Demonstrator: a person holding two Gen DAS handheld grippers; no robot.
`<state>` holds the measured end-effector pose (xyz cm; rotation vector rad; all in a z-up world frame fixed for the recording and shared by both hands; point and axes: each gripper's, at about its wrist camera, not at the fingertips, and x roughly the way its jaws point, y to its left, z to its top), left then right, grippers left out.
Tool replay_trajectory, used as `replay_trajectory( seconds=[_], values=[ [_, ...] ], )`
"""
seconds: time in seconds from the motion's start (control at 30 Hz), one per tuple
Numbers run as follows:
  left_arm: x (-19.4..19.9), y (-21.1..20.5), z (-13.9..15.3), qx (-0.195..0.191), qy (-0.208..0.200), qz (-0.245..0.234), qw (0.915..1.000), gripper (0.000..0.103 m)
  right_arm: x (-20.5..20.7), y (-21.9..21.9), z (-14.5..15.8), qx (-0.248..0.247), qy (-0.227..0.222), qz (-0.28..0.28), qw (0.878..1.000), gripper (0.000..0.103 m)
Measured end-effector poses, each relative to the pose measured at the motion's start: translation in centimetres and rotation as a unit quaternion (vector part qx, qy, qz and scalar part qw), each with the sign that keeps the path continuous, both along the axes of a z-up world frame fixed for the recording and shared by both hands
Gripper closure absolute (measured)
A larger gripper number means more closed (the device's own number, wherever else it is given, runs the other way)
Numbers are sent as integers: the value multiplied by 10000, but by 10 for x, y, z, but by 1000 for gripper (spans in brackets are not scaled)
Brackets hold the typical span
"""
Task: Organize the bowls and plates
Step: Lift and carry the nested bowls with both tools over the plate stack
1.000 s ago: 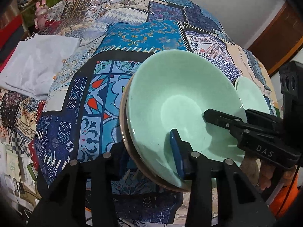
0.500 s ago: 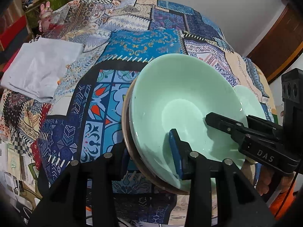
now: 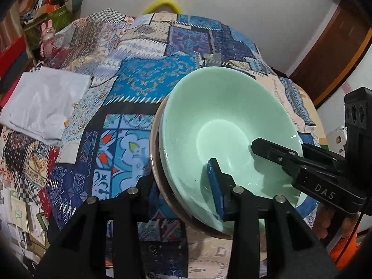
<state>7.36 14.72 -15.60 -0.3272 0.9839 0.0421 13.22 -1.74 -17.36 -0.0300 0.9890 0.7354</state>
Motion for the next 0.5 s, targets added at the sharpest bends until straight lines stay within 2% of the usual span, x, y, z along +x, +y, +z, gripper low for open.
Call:
replay_trajectory(
  seconds=[0.5],
  values=[
    [21,-39,16,24,-114,-382,9992,64,5,-42,16,47,-161,-345,9993,76]
  ],
)
